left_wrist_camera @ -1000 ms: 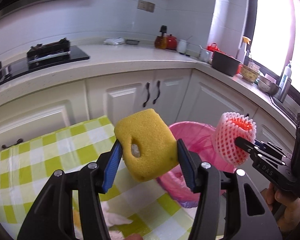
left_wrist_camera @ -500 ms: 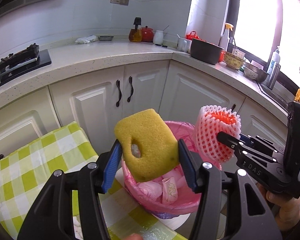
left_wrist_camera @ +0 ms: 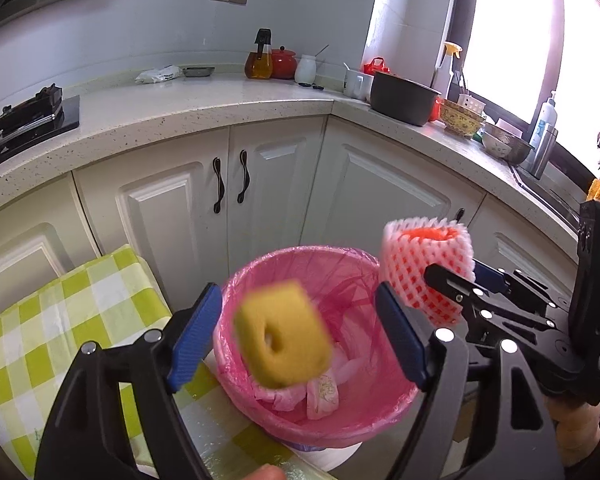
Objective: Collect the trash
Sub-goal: 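Carry the foam net and yellow sponge over the bin and release both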
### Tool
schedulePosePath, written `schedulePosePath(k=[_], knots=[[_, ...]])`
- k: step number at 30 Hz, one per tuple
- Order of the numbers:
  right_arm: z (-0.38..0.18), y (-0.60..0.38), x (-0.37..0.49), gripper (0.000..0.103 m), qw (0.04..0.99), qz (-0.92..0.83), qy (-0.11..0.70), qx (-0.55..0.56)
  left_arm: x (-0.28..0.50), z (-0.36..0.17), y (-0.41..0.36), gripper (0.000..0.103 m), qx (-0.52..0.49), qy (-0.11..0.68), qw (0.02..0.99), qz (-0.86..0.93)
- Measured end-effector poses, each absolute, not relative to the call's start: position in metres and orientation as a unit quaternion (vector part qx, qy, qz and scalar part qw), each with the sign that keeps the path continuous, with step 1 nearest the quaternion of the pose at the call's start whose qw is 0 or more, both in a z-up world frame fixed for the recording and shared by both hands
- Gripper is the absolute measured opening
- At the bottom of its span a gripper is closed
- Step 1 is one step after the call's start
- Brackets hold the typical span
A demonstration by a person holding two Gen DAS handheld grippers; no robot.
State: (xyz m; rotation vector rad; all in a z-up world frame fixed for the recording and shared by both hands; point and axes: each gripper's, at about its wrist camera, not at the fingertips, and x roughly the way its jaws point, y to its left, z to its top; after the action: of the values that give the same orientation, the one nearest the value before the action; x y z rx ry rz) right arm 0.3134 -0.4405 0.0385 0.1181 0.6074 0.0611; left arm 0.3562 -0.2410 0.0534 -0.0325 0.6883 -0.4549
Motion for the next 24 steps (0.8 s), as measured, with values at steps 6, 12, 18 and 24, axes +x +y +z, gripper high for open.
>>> schedulePosePath(k=[6, 12, 18, 24], knots=[[0.038, -0.442, 0.312, 0.048, 0.952, 0.03, 0.299, 0.062, 0.352, 0.057, -0.236, 0.076, -0.019, 0.331, 0.919, -0.213], [0.039, -0.44, 0.309, 0.052, 0.952, 0.031, 0.297, 0.064, 0.346, 0.059, -0.229, 0.076, -0.021, 0.329, 0.921, -0.206], [0.041, -0.435, 0.299, 0.058, 0.954, 0.033, 0.291, 0.061, 0.331, 0.064, -0.219, 0.077, -0.017, 0.319, 0.927, -0.197], [0.042, -0.428, 0.28, 0.059, 0.957, 0.032, 0.283, 0.056, 0.311, 0.064, -0.2, 0.078, -0.022, 0.314, 0.932, -0.179]])
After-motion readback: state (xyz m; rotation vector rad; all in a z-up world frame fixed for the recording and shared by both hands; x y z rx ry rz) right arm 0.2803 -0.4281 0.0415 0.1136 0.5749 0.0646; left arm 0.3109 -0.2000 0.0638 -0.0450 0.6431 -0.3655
